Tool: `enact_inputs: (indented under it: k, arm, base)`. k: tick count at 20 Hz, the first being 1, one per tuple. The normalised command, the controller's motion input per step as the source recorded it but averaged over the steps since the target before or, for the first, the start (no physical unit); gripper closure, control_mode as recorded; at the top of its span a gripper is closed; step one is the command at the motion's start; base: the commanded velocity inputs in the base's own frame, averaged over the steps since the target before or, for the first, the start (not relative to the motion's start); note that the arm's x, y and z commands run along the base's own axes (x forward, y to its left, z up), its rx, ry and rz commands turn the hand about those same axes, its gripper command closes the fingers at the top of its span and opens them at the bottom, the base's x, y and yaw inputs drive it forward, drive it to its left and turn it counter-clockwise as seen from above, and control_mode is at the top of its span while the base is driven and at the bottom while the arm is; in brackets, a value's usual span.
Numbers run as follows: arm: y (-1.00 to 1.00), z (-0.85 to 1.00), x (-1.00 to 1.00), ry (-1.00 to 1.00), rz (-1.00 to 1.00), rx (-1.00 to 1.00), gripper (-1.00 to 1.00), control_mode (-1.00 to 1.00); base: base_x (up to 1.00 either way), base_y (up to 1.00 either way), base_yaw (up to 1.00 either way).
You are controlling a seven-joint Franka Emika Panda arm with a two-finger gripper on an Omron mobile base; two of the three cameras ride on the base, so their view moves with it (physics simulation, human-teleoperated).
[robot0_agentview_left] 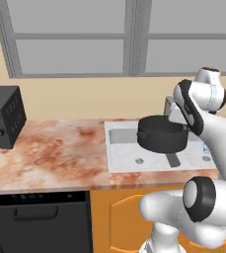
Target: Pick the jar and pot and place them in the sink. Then turn on the water.
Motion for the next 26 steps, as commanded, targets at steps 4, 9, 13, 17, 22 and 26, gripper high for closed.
enact_inputs:
  k: [4,9,13,17,22,26]
  arm:
    - [0.0,0.0,0.0,0.0,0.0,0.0,1.0,1.0]
    - [0.0,0.0,0.0,0.0,0.0,0.0,1.0,1.0]
    - [0.15,-0.28,0.15,0.0,-0.26,0.0,1.0,-1.0]
    - [0.43,-0.37,0.53,0.0,-0.26,0.0,1.0,-1.0]
    - [0.29,-0.53,0.72,0.01,-0.18,0.0,1.0,-1.0]
    - [0.0,-0.73,0.65,0.06,-0.14,0.0,1.0,-1.0]
  base:
    - [0.34,0.06,-0.02]
    - [0.15,0.06,-0.1]
    - [0.05,0.06,-0.08]
    - [0.0,0.0,0.0]
    - [0.0,0.0,0.0]
    - [0.0,0.0,0.0]
